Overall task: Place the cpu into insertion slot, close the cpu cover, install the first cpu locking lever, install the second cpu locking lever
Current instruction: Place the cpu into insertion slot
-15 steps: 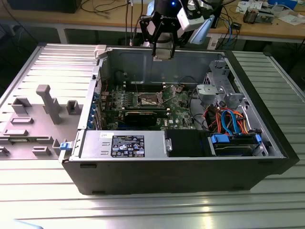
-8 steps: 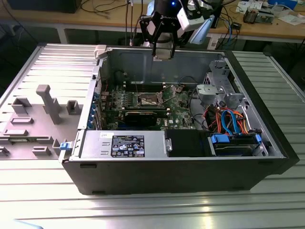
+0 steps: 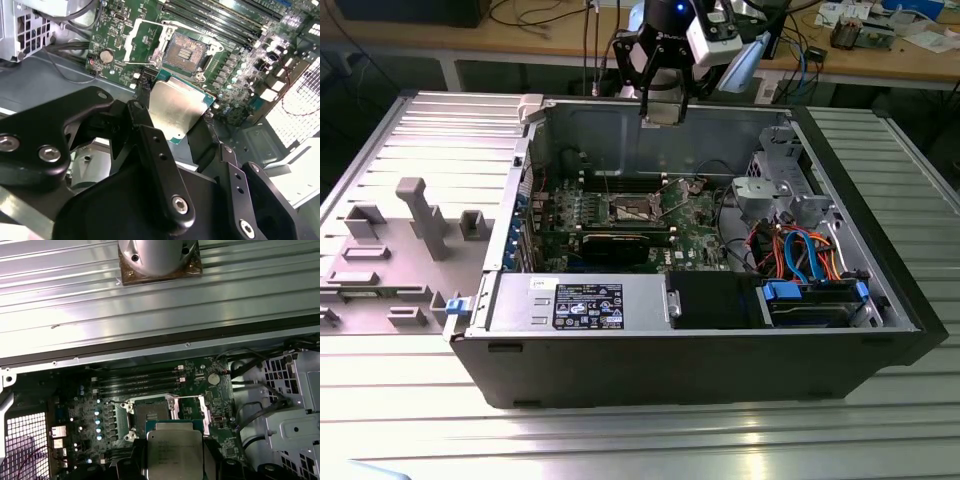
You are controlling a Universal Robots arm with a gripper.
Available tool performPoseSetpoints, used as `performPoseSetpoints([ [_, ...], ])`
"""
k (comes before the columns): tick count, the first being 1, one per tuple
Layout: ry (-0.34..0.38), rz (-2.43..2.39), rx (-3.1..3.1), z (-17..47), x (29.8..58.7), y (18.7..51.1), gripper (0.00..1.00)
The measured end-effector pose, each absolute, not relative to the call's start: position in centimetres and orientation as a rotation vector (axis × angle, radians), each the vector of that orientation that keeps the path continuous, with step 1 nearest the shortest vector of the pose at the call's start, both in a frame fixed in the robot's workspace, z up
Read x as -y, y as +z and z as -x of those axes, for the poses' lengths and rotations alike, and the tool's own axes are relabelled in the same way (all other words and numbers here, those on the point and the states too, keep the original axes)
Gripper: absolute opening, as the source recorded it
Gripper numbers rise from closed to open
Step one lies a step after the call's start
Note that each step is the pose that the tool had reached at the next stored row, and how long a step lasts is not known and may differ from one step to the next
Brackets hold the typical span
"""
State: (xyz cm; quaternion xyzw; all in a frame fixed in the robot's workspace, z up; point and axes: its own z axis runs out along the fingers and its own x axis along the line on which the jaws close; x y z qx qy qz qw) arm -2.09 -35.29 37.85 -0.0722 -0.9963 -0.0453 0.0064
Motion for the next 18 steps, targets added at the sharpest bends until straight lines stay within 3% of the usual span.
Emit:
performPoseSetpoints([
  [18,-0.142,0.269,3.115,2.09,35.3,37.86,0.55],
])
